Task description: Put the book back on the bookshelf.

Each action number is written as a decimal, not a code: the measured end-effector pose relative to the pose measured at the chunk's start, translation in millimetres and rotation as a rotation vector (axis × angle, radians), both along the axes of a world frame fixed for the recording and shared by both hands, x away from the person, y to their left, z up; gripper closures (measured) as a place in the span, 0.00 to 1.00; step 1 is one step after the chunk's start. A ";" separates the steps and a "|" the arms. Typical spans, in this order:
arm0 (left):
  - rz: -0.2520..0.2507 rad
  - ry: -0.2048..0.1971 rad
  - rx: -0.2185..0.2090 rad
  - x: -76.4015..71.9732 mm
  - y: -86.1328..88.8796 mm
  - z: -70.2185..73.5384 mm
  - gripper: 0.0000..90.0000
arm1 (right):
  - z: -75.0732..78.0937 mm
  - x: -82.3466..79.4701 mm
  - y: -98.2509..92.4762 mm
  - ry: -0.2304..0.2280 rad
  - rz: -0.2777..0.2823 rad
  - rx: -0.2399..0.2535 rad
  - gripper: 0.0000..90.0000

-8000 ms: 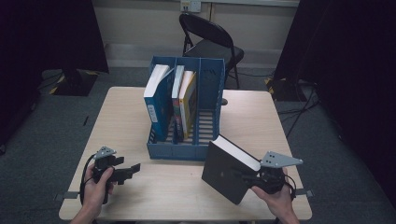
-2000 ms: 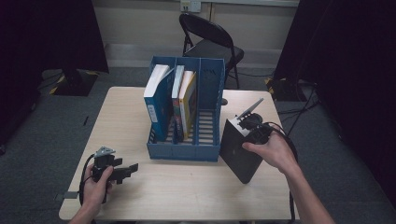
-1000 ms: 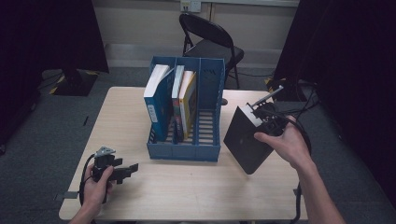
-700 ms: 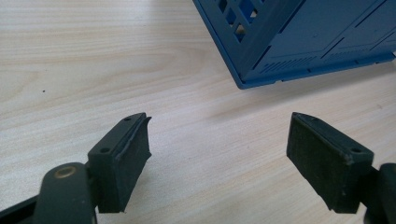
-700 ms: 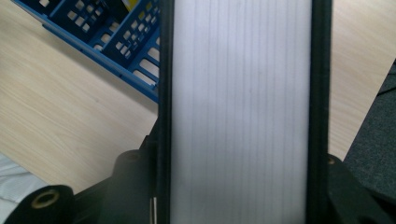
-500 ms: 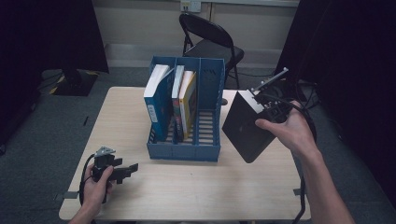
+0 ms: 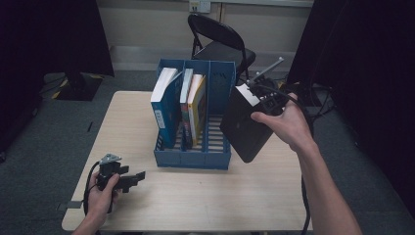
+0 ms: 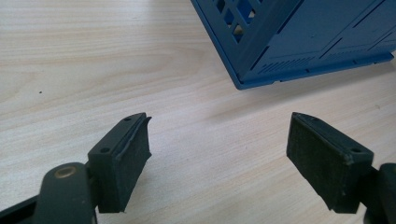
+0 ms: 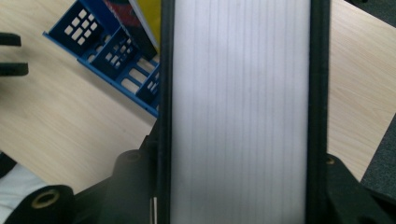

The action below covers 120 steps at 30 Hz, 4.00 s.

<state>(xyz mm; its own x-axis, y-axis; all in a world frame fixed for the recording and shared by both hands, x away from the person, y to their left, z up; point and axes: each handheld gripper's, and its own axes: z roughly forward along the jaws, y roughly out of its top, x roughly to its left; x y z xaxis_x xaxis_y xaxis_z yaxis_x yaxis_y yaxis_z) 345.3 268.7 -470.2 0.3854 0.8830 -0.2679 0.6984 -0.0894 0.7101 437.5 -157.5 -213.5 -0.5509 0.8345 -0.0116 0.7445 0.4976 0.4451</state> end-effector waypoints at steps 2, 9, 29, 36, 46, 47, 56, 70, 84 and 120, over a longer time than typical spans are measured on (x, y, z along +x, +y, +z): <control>-0.002 0.002 -0.001 0.7 0.1 -0.8 0.23 | -1.2 5.9 6.0 0.002 -0.009 -0.004 0.60; -0.018 -0.011 -0.010 -0.7 -0.6 0.4 0.23 | -3.5 22.7 23.1 0.028 -0.026 0.006 0.60; -0.025 0.000 -0.012 -0.7 -0.8 -0.2 0.23 | -8.3 67.3 50.6 0.065 -0.194 0.011 0.60; -0.027 -0.013 -0.018 -1.9 -0.5 1.4 0.23 | -10.6 81.0 68.8 0.075 -0.238 -0.002 0.60; -0.021 -0.002 -0.020 -1.4 0.3 -0.4 0.24 | -30.3 102.7 82.3 0.074 -0.328 -0.006 0.60; -0.019 0.000 -0.021 -1.6 0.4 -0.2 0.24 | -33.0 105.0 83.1 0.074 -0.332 -0.004 0.60; -0.011 0.000 -0.027 -1.8 2.1 -0.3 0.23 | -60.3 119.8 94.4 0.084 -0.365 -0.036 0.60; -0.019 -0.003 -0.027 -1.1 1.6 -0.3 0.23 | -93.7 120.5 98.4 0.084 -0.394 -0.035 0.59; -0.032 -0.003 -0.016 -2.0 1.3 1.3 0.23 | -99.3 116.8 98.0 0.066 -0.375 -0.032 0.57; -0.021 -0.005 -0.014 -3.0 1.3 1.6 0.23 | -142.9 32.9 40.4 -0.122 -0.126 0.327 0.37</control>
